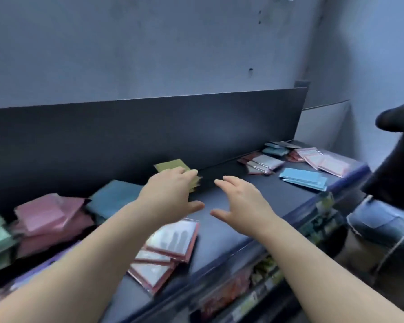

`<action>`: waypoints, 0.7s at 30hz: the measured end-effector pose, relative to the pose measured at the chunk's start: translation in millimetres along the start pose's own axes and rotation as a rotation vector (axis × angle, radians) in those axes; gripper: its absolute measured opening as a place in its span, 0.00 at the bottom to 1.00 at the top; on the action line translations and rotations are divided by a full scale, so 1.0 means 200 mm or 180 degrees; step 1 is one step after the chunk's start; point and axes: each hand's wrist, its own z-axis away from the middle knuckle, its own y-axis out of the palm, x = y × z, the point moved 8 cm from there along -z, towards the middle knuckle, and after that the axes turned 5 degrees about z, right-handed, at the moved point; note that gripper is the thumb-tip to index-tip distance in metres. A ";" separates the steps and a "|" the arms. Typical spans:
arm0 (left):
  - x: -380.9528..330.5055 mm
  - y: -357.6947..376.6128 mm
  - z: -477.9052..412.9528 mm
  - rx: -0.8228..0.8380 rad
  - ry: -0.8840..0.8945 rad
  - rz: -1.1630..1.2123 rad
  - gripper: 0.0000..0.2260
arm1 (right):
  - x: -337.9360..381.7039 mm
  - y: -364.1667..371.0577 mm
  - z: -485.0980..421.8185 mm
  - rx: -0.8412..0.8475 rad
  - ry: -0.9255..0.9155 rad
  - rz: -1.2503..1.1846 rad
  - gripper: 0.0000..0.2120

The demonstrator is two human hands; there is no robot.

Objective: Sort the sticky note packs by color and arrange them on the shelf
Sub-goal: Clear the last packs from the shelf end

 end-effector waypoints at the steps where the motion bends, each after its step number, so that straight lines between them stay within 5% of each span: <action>1: -0.09 0.02 -0.04 -0.0015 0.0036 0.0031 0.32 | -0.09 -0.02 0.03 -0.0028 0.0036 0.0058 0.35; 9: -0.85 0.25 -0.34 0.0153 0.0189 0.0189 0.29 | -0.86 -0.20 0.30 -0.0100 0.0249 0.0427 0.31; 21: -1.31 0.51 -0.75 0.0617 0.0123 0.0201 0.27 | -1.55 -0.25 0.42 -0.0063 0.0527 0.0140 0.28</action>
